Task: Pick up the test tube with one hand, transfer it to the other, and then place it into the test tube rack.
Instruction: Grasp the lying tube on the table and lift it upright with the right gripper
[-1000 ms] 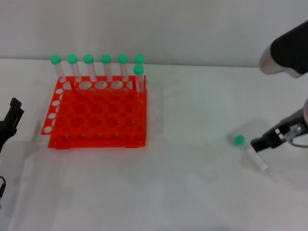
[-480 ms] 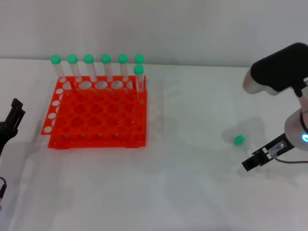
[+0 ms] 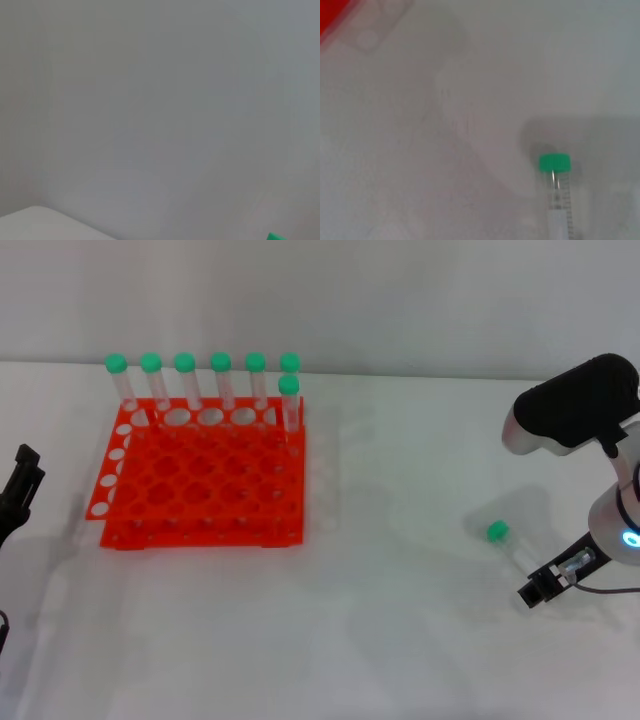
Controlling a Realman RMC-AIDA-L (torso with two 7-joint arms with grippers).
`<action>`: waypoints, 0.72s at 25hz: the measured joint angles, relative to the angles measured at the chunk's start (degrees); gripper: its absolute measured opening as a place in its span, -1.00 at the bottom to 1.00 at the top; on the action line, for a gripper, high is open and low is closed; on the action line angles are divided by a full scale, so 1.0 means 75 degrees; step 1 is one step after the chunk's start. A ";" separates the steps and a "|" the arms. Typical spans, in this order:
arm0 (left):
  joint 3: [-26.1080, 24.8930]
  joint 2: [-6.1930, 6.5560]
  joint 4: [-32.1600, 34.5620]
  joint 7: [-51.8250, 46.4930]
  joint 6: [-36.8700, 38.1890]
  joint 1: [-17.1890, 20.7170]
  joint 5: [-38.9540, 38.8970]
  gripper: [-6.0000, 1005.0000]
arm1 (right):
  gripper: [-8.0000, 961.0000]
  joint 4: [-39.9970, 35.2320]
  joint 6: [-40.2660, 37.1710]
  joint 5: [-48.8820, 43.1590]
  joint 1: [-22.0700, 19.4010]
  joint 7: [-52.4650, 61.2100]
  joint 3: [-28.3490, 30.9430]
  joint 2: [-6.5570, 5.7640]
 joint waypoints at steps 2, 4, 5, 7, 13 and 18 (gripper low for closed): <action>0.0000 0.0001 0.0000 -0.0001 -0.0005 0.0000 -0.0002 0.74 | 0.32 0.0023 -0.0030 0.0000 0.0016 -0.0001 -0.0003 -0.0004; 0.0000 0.0003 0.0000 -0.0002 -0.0011 0.0002 -0.0004 0.74 | 0.16 0.0034 -0.0037 0.0000 0.0018 0.0000 -0.0005 -0.0010; 0.0000 0.0003 0.0000 -0.0002 -0.0012 0.0004 -0.0005 0.74 | 0.15 0.0042 -0.0037 0.0000 0.0019 -0.0001 -0.0006 -0.0012; 0.0000 0.0005 0.0000 -0.0003 -0.0013 0.0010 -0.0009 0.74 | 0.14 0.0093 -0.0037 -0.0001 0.0032 0.0000 -0.0009 -0.0013; 0.0010 0.0007 0.0000 -0.0006 -0.0027 0.0012 -0.0012 0.74 | 0.10 0.0240 -0.0037 -0.0001 0.0069 -0.0017 -0.0011 -0.0017; 0.0010 -0.0002 0.0000 -0.0006 -0.0038 0.0013 -0.0016 0.74 | 0.07 0.0517 -0.0063 0.0006 0.0188 -0.0099 0.0000 -0.0010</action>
